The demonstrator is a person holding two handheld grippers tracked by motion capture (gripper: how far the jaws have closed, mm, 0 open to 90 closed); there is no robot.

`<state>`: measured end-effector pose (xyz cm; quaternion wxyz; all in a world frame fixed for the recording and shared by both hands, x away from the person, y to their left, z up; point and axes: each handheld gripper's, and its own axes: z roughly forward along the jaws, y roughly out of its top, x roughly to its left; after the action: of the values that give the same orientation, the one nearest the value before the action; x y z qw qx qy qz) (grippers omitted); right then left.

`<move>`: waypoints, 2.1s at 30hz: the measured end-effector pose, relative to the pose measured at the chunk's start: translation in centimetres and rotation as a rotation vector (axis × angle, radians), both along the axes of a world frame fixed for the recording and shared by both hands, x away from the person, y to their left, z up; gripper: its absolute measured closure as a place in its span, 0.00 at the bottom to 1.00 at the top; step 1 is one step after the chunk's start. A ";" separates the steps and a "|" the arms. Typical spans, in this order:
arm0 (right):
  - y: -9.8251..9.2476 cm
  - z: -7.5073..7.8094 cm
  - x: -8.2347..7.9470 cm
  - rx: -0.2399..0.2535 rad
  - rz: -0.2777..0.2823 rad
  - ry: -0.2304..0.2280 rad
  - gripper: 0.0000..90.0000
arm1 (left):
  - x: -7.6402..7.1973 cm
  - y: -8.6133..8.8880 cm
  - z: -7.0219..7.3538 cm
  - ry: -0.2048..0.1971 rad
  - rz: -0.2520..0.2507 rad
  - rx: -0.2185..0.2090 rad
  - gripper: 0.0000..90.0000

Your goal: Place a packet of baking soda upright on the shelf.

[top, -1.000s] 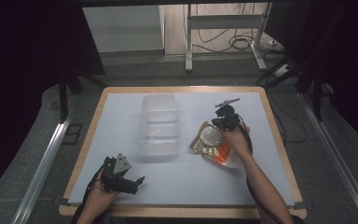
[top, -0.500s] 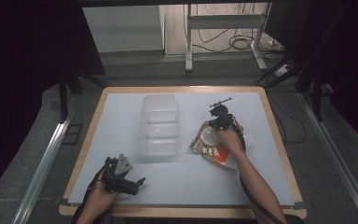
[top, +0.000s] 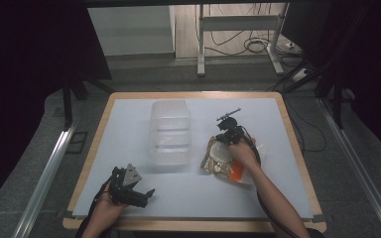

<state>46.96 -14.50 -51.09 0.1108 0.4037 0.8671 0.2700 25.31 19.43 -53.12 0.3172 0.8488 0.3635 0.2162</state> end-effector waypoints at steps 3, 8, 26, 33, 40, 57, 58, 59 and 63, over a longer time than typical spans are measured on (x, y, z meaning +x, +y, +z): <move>0.1 0.0 -0.6 0.005 0.019 0.003 0.98 | 0.0 0.0 0.0 0.000 0.000 0.001 0.00; 0.5 -0.1 -2.4 0.011 0.079 0.004 0.98 | 0.0 0.0 0.0 -0.001 -0.001 0.003 0.00; 1.8 -0.1 -6.0 -0.016 0.202 -0.005 0.98 | 0.0 -0.1 0.0 -0.005 -0.005 0.009 0.00; 3.1 -0.2 -8.1 -0.049 0.282 -0.028 0.95 | -0.1 -0.1 0.1 -0.005 -0.006 0.009 0.00; 2.4 0.5 -8.0 -0.054 0.265 -0.074 0.75 | -0.1 0.0 0.1 -0.006 -0.008 0.007 0.00; -4.8 3.9 -10.8 -0.001 0.153 -0.154 0.25 | -0.2 -0.1 0.2 -0.011 -0.014 0.011 0.00; -5.7 4.1 -11.2 0.002 0.138 -0.161 0.21 | -0.2 -0.1 0.2 -0.011 -0.015 0.013 0.00; -5.7 4.1 -11.2 0.002 0.138 -0.161 0.21 | -0.2 -0.1 0.2 -0.012 -0.015 0.013 0.00; -7.6 4.2 -12.1 0.005 0.093 -0.172 0.16 | -0.2 -0.1 0.2 -0.015 -0.013 0.009 0.00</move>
<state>34.89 -22.06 -46.87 0.1714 0.3388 0.8714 0.3106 25.07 19.30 -52.92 0.3173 0.8510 0.3547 0.2221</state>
